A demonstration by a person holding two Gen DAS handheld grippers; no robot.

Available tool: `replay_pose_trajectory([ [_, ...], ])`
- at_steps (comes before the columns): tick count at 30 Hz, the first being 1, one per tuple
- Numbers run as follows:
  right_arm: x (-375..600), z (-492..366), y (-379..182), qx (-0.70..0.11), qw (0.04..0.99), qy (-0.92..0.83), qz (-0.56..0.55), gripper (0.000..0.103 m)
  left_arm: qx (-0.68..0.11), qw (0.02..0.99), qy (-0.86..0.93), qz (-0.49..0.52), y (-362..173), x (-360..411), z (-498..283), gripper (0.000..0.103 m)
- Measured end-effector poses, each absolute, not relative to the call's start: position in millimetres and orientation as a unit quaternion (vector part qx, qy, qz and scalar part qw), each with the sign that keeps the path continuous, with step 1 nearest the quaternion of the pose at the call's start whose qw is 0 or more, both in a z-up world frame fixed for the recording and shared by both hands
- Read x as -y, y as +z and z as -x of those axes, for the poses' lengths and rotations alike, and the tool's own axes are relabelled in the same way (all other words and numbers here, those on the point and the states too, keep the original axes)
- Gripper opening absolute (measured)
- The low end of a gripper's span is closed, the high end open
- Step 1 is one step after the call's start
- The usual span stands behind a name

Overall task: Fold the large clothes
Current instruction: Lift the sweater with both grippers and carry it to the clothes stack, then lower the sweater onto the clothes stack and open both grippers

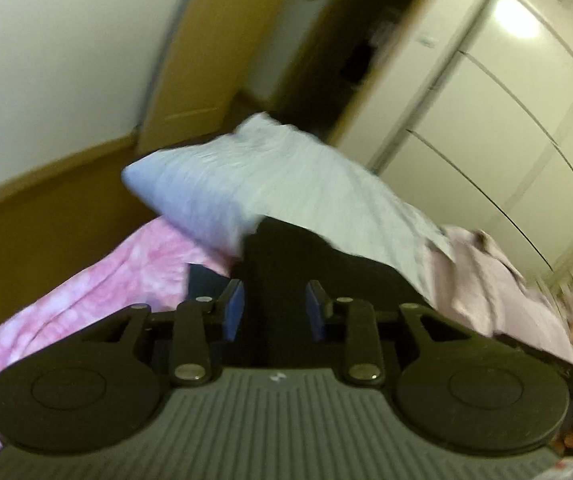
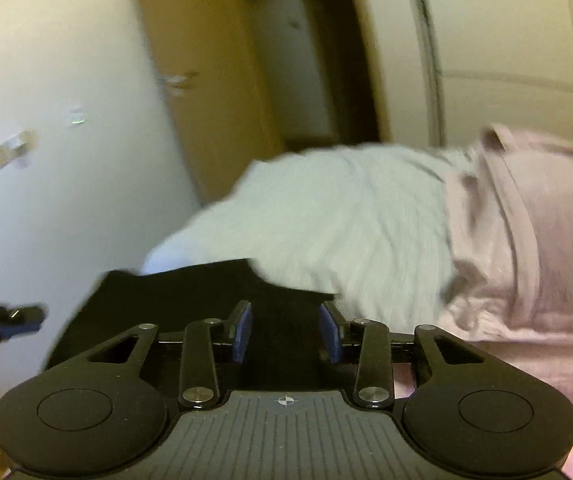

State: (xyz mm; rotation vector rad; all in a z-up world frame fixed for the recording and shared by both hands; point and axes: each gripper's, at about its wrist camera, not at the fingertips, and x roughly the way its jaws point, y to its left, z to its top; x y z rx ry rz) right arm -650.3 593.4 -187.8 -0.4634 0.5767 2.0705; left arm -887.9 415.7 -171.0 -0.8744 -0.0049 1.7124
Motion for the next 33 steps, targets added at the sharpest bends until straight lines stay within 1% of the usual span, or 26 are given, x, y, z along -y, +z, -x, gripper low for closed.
replay_pose_trajectory([
  [3, -552.4, 667.8, -197.1, -0.191, 0.419, 0.861, 0.213, 0.035, -0.042, 0.602, 0.719, 0.346, -172.2, -405.0, 843.5, 0.025],
  [5, -540.8, 683.8, -213.6, -0.161, 0.415, 0.861, 0.246, 0.035, -0.090, 0.591, 0.725, 0.341, -188.7, -412.1, 825.8, 0.022],
  [7, -545.9, 698.2, -236.8, -0.146, 0.417, 0.851, 0.283, 0.035, -0.105, 0.576, 0.731, 0.351, -206.3, -420.5, 823.0, 0.022],
  [9, -549.8, 700.7, -252.7, -0.152, 0.409, 0.852, 0.290, 0.036, -0.112, 0.556, 0.741, 0.359, -212.9, -428.5, 826.6, 0.022],
  [13, -553.3, 686.9, -235.7, -0.186, 0.406, 0.852, 0.274, 0.039, -0.123, 0.544, 0.748, 0.359, -196.9, -427.5, 825.5, 0.021],
  [14, -543.8, 681.3, -227.7, -0.188, 0.407, 0.852, 0.270, 0.041, -0.128, 0.540, 0.751, 0.357, -191.0, -424.7, 823.1, 0.021],
  [15, -538.0, 675.5, -220.4, -0.188, 0.410, 0.852, 0.266, 0.046, -0.135, 0.534, 0.756, 0.354, -182.9, -420.3, 819.4, 0.021],
  [16, -527.7, 671.7, -212.7, -0.188, 0.414, 0.850, 0.265, 0.050, -0.140, 0.530, 0.758, 0.354, -175.7, -416.2, 815.0, 0.024],
  [17, -520.7, 667.8, -203.1, -0.190, 0.419, 0.848, 0.264, 0.058, -0.142, 0.527, 0.759, 0.354, -168.2, -410.0, 811.0, 0.029],
  [18, -513.2, 661.1, -196.7, -0.195, 0.421, 0.847, 0.260, 0.063, -0.144, 0.521, 0.763, 0.355, -159.7, -402.2, 806.1, 0.033],
  [19, -504.6, 657.5, -189.1, -0.200, 0.421, 0.846, 0.260, 0.065, -0.149, 0.513, 0.767, 0.355, -152.1, -395.2, 799.4, 0.040],
  [20, -494.7, 653.8, -180.6, -0.205, 0.418, 0.846, 0.260, 0.067, -0.152, 0.507, 0.771, 0.354, -143.9, -386.6, 791.9, 0.042],
  [21, -488.2, 649.3, -174.5, -0.210, 0.418, 0.844, 0.261, 0.069, -0.158, 0.502, 0.774, 0.352, -136.4, -379.0, 785.5, 0.043],
  [22, -481.0, 644.7, -167.5, -0.215, 0.419, 0.843, 0.260, 0.069, -0.165, 0.498, 0.777, 0.349, -127.5, -370.5, 777.2, 0.047],
  [23, -473.8, 640.2, -160.3, -0.219, 0.418, 0.843, 0.258, 0.069, -0.170, 0.496, 0.778, 0.347, -121.1, -363.9, 771.5, 0.055],
  [25, -460.0, 632.5, -145.1, -0.226, 0.418, 0.841, 0.258, 0.070, -0.174, 0.497, 0.778, 0.344, -106.6, -348.3, 758.1, 0.065],
  [27, -447.4, 624.7, -131.6, -0.229, 0.414, 0.842, 0.259, 0.071, -0.174, 0.501, 0.777, 0.339, -91.7, -330.8, 744.7, 0.072],
  [28, -441.4, 620.3, -125.5, -0.229, 0.411, 0.844, 0.259, 0.071, -0.173, 0.503, 0.776, 0.339, -85.1, -322.9, 737.9, 0.078],
  [29, -435.1, 615.8, -119.2, -0.229, 0.408, 0.845, 0.259, 0.072, -0.169, 0.504, 0.775, 0.341, -79.7, -316.0, 733.2, 0.081],
  [33, -412.2, 600.1, -98.0, -0.232, 0.402, 0.849, 0.251, 0.074, -0.158, 0.508, 0.778, 0.334, -56.1, -285.7, 714.1, 0.089],
])
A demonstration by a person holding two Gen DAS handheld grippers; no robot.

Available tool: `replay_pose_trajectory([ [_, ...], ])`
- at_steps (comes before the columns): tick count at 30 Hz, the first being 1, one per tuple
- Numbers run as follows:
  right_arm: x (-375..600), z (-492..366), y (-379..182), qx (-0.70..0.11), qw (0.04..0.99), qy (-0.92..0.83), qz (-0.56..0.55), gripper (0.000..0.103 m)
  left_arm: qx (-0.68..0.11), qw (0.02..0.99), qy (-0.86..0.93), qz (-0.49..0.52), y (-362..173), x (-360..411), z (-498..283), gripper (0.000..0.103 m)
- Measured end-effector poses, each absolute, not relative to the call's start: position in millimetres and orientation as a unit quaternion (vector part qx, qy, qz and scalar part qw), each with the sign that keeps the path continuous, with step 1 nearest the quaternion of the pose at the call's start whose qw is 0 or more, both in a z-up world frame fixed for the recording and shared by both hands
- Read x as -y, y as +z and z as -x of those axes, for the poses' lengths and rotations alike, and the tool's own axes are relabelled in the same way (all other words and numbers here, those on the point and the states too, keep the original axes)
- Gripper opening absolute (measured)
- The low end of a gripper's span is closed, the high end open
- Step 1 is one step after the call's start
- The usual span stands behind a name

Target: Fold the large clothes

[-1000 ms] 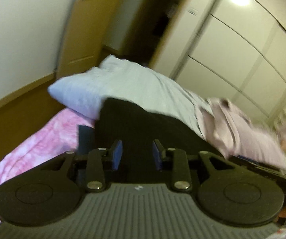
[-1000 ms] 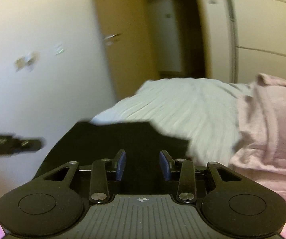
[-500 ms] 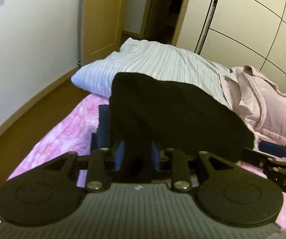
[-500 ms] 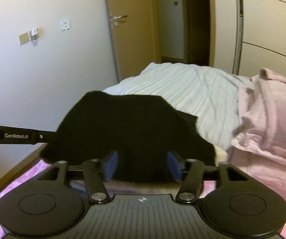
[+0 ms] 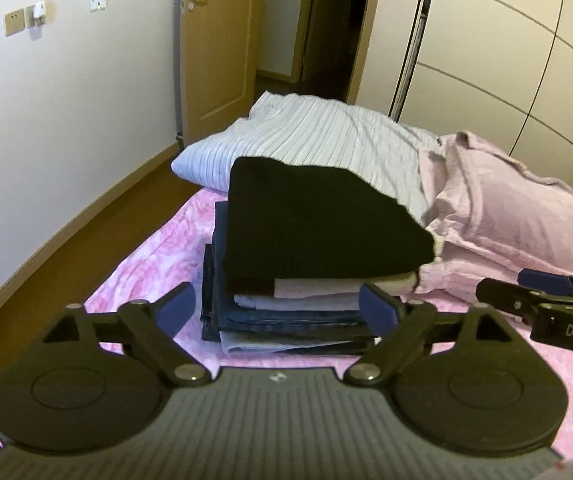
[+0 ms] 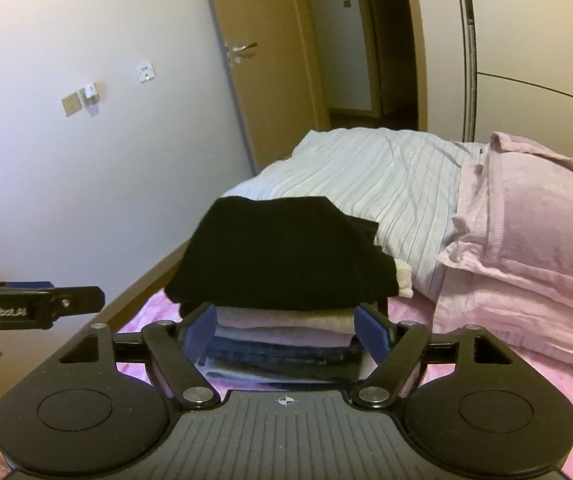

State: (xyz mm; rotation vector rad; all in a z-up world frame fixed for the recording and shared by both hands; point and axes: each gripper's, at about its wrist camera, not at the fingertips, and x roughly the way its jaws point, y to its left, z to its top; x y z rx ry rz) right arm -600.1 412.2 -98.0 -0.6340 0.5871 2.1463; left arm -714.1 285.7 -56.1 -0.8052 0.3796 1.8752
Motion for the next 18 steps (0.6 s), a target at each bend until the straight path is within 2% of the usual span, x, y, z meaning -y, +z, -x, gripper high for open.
replay_pose_trajectory([
  [7, -378.0, 585.4, -71.5, -0.224, 0.409, 0.848, 0.251, 0.075, -0.154, 0.508, 0.793, 0.300, -23.2, -247.5, 689.5, 0.102],
  [18, -342.3, 564.2, -50.7, -0.262, 0.392, 0.847, 0.244, 0.076, -0.161, 0.484, 0.808, 0.293, -5.9, -204.1, 658.1, 0.102],
])
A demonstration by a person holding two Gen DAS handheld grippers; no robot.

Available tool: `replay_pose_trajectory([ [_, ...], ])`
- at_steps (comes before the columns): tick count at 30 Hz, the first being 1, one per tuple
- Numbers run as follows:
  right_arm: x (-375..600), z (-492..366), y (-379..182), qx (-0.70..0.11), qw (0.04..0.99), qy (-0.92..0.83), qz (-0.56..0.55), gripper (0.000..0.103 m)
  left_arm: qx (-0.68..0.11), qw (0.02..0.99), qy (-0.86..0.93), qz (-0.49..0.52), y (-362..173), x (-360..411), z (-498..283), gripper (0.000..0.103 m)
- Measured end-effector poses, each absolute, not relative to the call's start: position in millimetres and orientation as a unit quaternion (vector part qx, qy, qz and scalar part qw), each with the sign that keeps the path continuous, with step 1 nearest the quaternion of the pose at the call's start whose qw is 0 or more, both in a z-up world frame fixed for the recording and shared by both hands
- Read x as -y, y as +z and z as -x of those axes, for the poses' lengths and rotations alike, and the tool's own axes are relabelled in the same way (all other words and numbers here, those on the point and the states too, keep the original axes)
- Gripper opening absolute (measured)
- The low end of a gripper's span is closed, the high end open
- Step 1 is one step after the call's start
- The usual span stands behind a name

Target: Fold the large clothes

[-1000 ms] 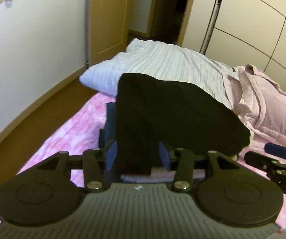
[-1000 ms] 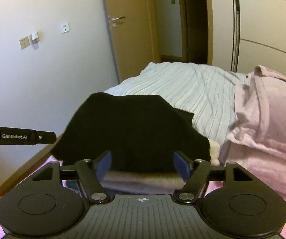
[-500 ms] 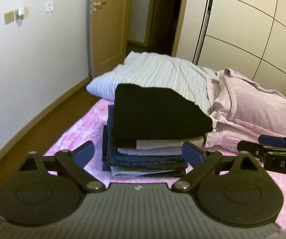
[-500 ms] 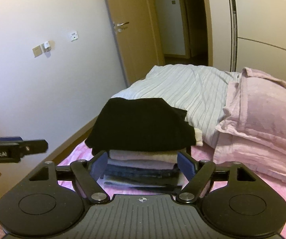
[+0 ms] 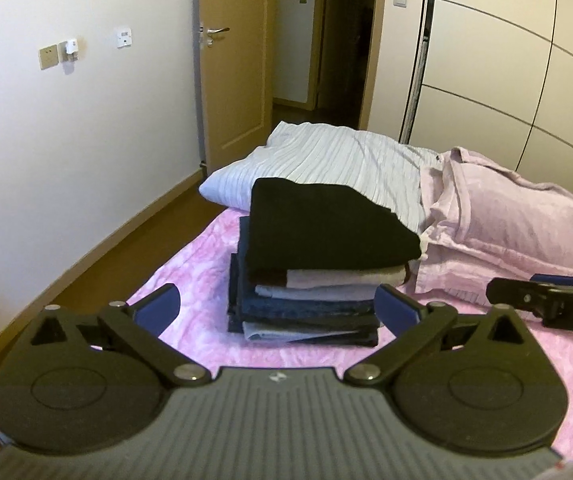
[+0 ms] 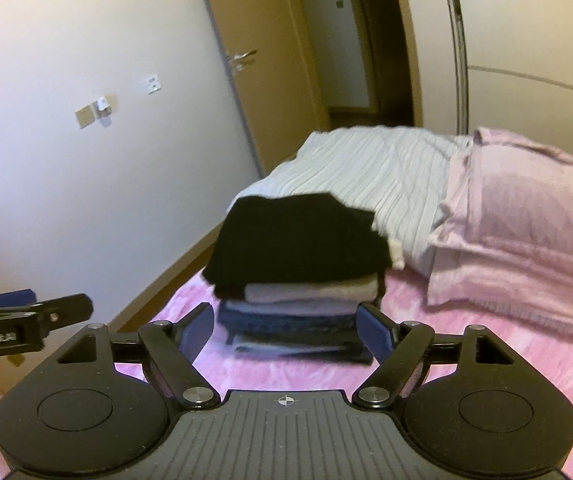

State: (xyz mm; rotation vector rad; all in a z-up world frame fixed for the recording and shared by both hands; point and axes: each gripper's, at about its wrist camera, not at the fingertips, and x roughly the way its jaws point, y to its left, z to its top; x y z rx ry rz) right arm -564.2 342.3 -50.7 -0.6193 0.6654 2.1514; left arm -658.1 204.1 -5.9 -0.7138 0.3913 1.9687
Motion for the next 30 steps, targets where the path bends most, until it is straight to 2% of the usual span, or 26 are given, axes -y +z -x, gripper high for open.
replay_pose_trajectory([
  [30, -249.4, 556.1, -56.3, -0.236, 0.375, 0.840, 0.313, 0.076, -0.180, 0.490, 0.776, 0.353, -26.7, -119.6, 627.2, 0.102],
])
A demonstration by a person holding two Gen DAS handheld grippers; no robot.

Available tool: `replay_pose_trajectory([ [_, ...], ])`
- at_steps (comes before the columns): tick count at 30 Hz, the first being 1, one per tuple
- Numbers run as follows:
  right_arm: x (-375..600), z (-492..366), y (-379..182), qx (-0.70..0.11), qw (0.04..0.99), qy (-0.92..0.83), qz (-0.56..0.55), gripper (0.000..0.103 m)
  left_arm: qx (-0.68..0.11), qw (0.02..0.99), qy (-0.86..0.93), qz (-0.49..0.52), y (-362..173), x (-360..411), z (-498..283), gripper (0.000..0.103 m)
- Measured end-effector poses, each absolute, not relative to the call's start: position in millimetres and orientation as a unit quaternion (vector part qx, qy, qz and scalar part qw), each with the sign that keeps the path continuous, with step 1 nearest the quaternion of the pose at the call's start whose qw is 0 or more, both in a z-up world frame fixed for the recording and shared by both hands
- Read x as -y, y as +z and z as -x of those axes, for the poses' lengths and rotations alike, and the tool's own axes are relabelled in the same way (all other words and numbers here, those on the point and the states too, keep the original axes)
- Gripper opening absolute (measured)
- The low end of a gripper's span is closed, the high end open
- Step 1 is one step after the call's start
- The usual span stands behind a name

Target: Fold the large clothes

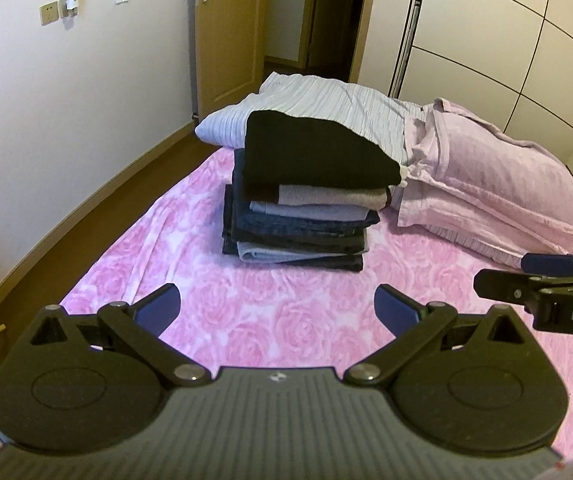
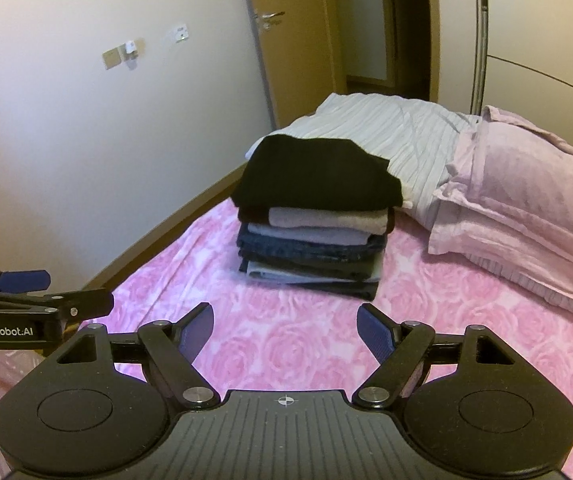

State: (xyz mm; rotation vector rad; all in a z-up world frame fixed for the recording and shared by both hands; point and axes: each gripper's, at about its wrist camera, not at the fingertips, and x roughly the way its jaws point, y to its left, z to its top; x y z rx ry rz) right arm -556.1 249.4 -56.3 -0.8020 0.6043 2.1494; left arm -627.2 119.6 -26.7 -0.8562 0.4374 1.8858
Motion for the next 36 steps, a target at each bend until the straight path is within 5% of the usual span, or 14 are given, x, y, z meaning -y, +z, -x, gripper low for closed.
replay_pose_trajectory([
  [36, -249.8, 562.5, -69.9, -0.251, 0.379, 0.827, 0.331, 0.076, -0.198, 0.506, 0.758, 0.360, -37.3, -128.1, 625.0, 0.102],
])
